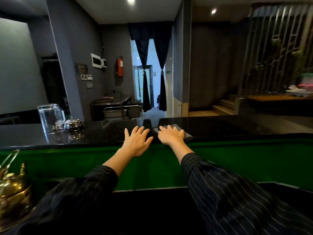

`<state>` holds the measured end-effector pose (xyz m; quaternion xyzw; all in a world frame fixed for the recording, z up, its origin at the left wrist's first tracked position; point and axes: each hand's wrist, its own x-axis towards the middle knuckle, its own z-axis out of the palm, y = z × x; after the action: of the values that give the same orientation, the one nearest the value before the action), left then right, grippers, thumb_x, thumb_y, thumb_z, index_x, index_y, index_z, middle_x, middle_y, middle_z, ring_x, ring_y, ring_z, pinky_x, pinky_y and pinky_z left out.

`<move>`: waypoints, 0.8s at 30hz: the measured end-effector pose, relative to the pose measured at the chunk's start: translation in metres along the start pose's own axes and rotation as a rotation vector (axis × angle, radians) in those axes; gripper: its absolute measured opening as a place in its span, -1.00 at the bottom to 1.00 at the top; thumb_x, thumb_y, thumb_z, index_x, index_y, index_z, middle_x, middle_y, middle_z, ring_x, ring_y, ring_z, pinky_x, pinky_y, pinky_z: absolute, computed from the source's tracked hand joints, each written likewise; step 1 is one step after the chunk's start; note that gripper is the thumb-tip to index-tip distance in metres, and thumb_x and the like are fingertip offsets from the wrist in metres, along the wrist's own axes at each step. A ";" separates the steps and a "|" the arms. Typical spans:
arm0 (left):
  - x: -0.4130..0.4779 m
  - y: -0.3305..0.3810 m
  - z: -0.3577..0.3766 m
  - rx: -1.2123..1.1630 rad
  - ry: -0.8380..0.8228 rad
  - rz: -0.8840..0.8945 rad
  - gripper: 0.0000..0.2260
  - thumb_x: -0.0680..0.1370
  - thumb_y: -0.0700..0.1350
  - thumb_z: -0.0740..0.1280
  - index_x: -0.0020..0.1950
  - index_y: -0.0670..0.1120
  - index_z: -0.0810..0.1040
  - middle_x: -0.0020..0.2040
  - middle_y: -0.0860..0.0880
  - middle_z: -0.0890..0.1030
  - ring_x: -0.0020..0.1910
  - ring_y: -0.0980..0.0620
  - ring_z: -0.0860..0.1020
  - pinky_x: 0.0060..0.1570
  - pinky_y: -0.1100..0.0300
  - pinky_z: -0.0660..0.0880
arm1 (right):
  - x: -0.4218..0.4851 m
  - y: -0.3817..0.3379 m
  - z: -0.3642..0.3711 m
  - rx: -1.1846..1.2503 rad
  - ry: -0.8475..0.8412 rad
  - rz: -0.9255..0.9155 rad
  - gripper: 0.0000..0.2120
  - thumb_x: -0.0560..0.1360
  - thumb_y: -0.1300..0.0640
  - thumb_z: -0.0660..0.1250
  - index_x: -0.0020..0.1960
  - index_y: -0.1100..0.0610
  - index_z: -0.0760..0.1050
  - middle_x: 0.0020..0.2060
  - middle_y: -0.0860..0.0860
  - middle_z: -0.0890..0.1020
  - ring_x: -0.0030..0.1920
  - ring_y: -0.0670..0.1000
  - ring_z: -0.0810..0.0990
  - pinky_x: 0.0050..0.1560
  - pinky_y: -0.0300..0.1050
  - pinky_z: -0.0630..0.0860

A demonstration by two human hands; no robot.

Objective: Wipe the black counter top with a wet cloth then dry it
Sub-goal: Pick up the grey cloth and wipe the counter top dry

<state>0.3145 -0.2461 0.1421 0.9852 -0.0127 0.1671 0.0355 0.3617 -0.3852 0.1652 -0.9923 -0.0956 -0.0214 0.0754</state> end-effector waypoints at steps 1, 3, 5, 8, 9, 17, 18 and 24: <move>0.007 0.012 0.004 0.005 -0.015 0.018 -0.52 0.61 0.16 -0.01 0.50 0.01 0.19 0.54 -0.03 0.17 0.53 -0.09 0.02 0.41 -0.32 -0.15 | 0.002 0.022 -0.003 0.000 0.002 0.025 -0.50 0.62 -0.03 -0.08 0.56 -0.13 0.03 0.57 0.04 0.08 0.54 0.18 0.05 0.45 0.29 -0.01; 0.020 0.033 0.009 0.017 -0.028 0.043 -0.52 0.61 0.17 -0.03 0.49 0.02 0.21 0.53 -0.03 0.20 0.53 -0.09 0.03 0.41 -0.32 -0.15 | 0.007 0.068 -0.010 0.001 -0.001 0.075 -0.49 0.61 0.01 -0.08 0.56 -0.14 0.02 0.57 0.03 0.07 0.54 0.17 0.05 0.46 0.28 -0.02; 0.035 0.048 0.011 0.025 -0.026 0.051 -0.50 0.61 0.20 -0.06 0.50 0.03 0.20 0.52 -0.04 0.21 0.53 -0.09 0.05 0.42 -0.31 -0.15 | 0.011 0.112 -0.016 0.002 -0.012 0.118 -0.49 0.61 0.03 -0.08 0.56 -0.15 0.01 0.57 0.01 0.07 0.54 0.16 0.04 0.46 0.27 -0.02; 0.059 0.059 0.014 0.020 -0.084 0.028 -0.48 0.59 0.24 -0.07 0.50 0.08 0.17 0.53 -0.03 0.20 0.53 -0.09 0.05 0.41 -0.31 -0.19 | 0.018 0.172 -0.025 -0.003 -0.016 0.195 -0.48 0.61 0.04 -0.07 0.55 -0.17 -0.01 0.57 -0.02 0.06 0.55 0.15 0.03 0.47 0.29 -0.05; 0.066 0.062 0.015 0.007 -0.125 0.019 -0.49 0.59 0.25 -0.08 0.50 0.10 0.16 0.53 -0.02 0.20 0.53 -0.09 0.05 0.40 -0.33 -0.19 | 0.021 0.188 -0.027 -0.001 -0.022 0.219 -0.48 0.61 0.04 -0.07 0.55 -0.17 -0.01 0.58 -0.02 0.04 0.55 0.15 0.03 0.47 0.29 -0.06; 0.076 0.065 0.032 0.007 -0.204 0.046 -0.47 0.56 0.26 -0.16 0.52 0.18 0.08 0.56 0.03 0.13 0.53 -0.04 0.09 0.40 -0.28 0.10 | 0.062 0.226 -0.033 -0.003 -0.064 0.301 -0.49 0.63 -0.05 -0.10 0.57 -0.10 -0.05 0.58 0.05 -0.01 0.56 0.19 -0.03 0.47 0.30 -0.09; 0.076 0.065 0.032 0.000 -0.196 0.038 -0.49 0.57 0.25 -0.15 0.51 0.19 0.08 0.55 0.04 0.14 0.53 -0.02 0.09 0.41 -0.27 0.11 | 0.070 0.224 -0.032 -0.006 -0.063 0.300 -0.48 0.63 -0.06 -0.10 0.58 -0.09 -0.05 0.58 0.06 -0.01 0.56 0.19 -0.04 0.46 0.31 -0.09; 0.070 0.078 0.028 -0.037 -0.084 0.002 -0.58 0.62 0.18 -0.10 0.47 0.22 0.20 0.51 0.08 0.25 0.50 0.07 0.17 0.42 -0.11 0.18 | 0.117 0.199 -0.030 -0.018 -0.064 0.248 -0.46 0.62 -0.09 -0.08 0.58 -0.05 -0.03 0.57 0.12 0.03 0.54 0.24 0.00 0.45 0.33 -0.07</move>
<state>0.3871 -0.3267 0.1441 0.9905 -0.0184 0.1253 0.0529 0.5144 -0.5615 0.1730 -0.9973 0.0259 0.0190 0.0653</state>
